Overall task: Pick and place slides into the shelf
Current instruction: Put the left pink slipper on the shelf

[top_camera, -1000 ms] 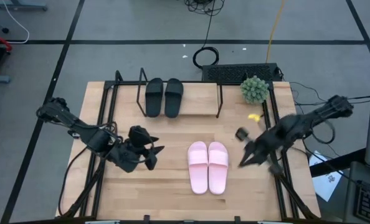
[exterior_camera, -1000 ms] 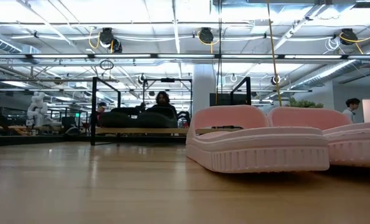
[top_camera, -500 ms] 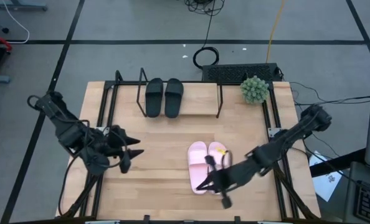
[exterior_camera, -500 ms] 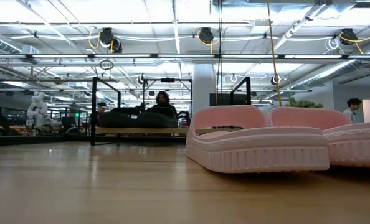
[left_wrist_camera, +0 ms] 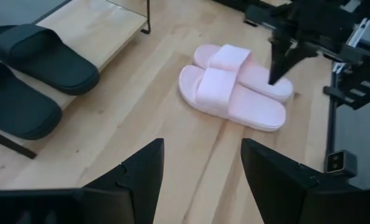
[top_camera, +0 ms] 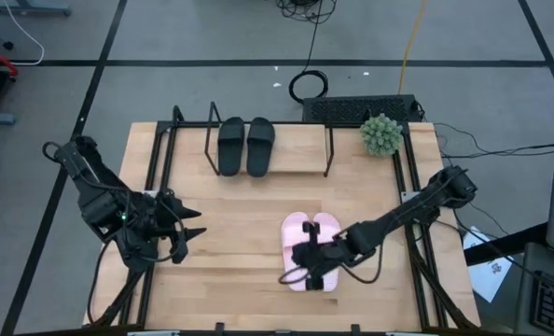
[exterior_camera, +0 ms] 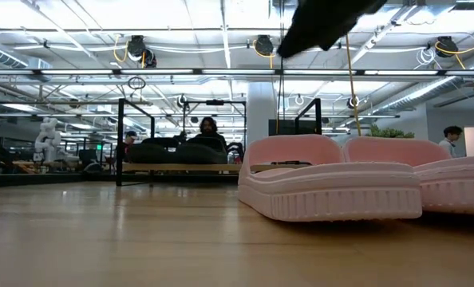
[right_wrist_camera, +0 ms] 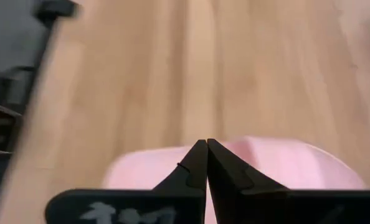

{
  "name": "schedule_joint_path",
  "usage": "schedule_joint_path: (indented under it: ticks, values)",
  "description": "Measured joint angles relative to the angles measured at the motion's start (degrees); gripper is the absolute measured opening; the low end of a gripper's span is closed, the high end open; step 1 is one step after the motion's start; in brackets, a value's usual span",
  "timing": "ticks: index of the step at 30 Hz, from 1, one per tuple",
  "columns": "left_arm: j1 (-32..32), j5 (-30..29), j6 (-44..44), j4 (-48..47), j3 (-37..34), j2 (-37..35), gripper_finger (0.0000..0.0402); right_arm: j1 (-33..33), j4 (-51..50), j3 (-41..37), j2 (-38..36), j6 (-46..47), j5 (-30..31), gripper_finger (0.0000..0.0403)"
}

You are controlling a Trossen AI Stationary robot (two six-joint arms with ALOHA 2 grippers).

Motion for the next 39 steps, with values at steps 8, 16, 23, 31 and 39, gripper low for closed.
schedule_joint_path:
  ticks: [8,16,23,31,39]
  values:
    - [0.0,0.0,-0.1,-1.9,0.0,0.0,0.0214,-2.1,-2.6,0.1,0.0,0.2,0.6,0.0]
    - [0.0,0.0,0.2,-2.0,0.0,0.0,0.0214,-2.2,1.3,0.1,-0.3,0.0,0.6,0.0]
    - [0.0,0.0,0.2,-2.0,0.0,0.0,0.0214,-2.5,5.0,0.1,-0.3,-0.1,0.3,0.0]
    - [0.0,0.0,0.2,-1.9,0.0,0.0,0.0214,-3.2,4.9,0.8,-0.2,1.0,-4.1,0.0005]
    - [0.0,0.0,1.2,-1.9,0.0,0.0,0.0214,-1.5,4.0,12.4,-0.2,-1.5,-9.4,0.0032]
